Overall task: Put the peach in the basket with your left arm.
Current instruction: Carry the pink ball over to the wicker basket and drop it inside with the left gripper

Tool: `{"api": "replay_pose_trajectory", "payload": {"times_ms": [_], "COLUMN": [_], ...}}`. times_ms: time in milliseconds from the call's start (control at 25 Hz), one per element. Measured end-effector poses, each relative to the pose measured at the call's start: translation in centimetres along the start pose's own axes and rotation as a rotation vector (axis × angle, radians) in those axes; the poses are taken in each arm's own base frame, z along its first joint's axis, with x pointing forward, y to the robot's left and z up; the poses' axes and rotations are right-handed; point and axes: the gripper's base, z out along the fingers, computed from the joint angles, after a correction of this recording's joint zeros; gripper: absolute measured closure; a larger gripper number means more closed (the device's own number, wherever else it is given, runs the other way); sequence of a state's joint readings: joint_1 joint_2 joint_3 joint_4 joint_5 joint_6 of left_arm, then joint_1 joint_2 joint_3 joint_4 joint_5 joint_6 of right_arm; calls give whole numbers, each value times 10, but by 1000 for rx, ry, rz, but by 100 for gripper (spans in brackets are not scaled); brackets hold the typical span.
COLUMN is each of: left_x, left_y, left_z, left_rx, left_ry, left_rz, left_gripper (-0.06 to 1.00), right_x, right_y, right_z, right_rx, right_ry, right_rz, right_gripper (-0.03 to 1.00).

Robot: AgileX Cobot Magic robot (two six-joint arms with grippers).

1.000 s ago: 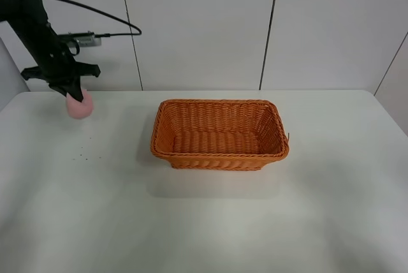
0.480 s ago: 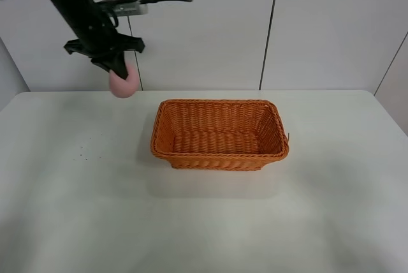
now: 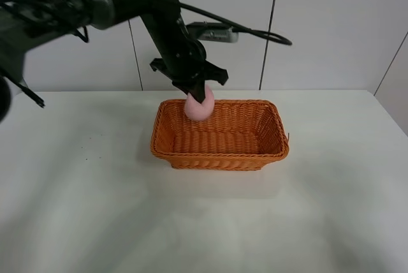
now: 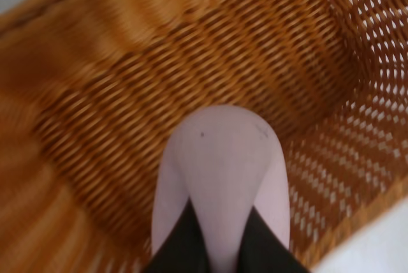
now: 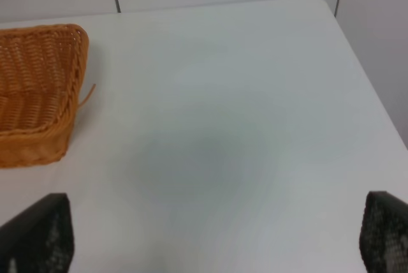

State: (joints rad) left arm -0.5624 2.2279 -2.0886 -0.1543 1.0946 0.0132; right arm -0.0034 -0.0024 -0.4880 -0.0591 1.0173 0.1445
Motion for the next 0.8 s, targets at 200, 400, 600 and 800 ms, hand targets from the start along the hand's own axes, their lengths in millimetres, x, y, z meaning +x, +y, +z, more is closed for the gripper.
{"api": "replay_pose_trajectory", "payload": {"times_ms": [200,400,600,800], "left_x": [-10,-6,-5,-1], "left_y": [2,8,8,8], "left_z": [57,87,89,87], "left_rx": [-1,-10,-10,-9], "left_ry": [23,65,78,125], "left_rz": [-10,-18,-19,-19], "left_gripper": [83,83,53,16], "right_x": [0,0,0,0], "right_y": [0,0,0,0], "right_z": [0,0,0,0], "right_rx": [0,0,0,0], "right_ry": [0,0,0,0], "right_rz": [0,0,0,0], "right_gripper": [27,27,27,27]}}
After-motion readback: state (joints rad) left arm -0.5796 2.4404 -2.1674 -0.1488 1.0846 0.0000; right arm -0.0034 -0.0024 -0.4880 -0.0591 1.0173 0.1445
